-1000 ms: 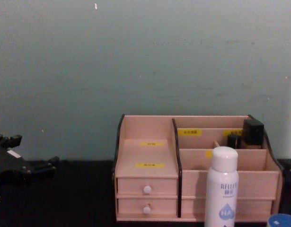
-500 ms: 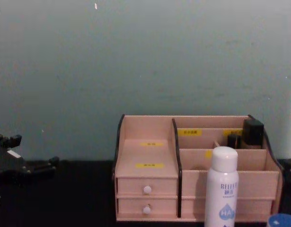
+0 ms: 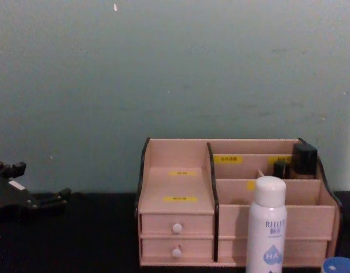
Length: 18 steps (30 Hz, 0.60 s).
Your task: Pick up the facial cleanser and watermelon frost from the table and place them into the tiered storage box.
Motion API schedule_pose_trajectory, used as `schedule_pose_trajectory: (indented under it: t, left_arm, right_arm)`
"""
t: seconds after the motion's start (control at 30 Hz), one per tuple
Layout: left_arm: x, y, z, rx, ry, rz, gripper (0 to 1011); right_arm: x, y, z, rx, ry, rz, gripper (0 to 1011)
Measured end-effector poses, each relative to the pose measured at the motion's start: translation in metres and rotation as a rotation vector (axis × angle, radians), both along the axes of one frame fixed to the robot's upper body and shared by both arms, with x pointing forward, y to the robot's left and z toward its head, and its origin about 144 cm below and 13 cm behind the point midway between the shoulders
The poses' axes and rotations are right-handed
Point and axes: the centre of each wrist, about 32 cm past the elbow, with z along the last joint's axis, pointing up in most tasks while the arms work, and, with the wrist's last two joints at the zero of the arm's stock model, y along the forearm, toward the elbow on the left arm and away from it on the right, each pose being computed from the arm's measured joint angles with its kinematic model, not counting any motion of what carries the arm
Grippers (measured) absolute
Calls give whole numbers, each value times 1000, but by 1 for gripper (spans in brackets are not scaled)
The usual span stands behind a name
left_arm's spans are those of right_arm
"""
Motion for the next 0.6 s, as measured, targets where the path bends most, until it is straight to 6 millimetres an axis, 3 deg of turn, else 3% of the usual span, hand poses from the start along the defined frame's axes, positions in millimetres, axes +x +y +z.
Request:
schedule_pose_trajectory:
  t: [0.27, 0.6]
  left_arm:
    - [0, 0, 0, 0, 0, 0, 1001]
    - [0, 0, 0, 0, 0, 0, 1001]
  right_arm:
    - [-20, -8, 12, 48, 49, 144, 1002]
    - [-28, 5, 5, 67, 115, 319, 1003]
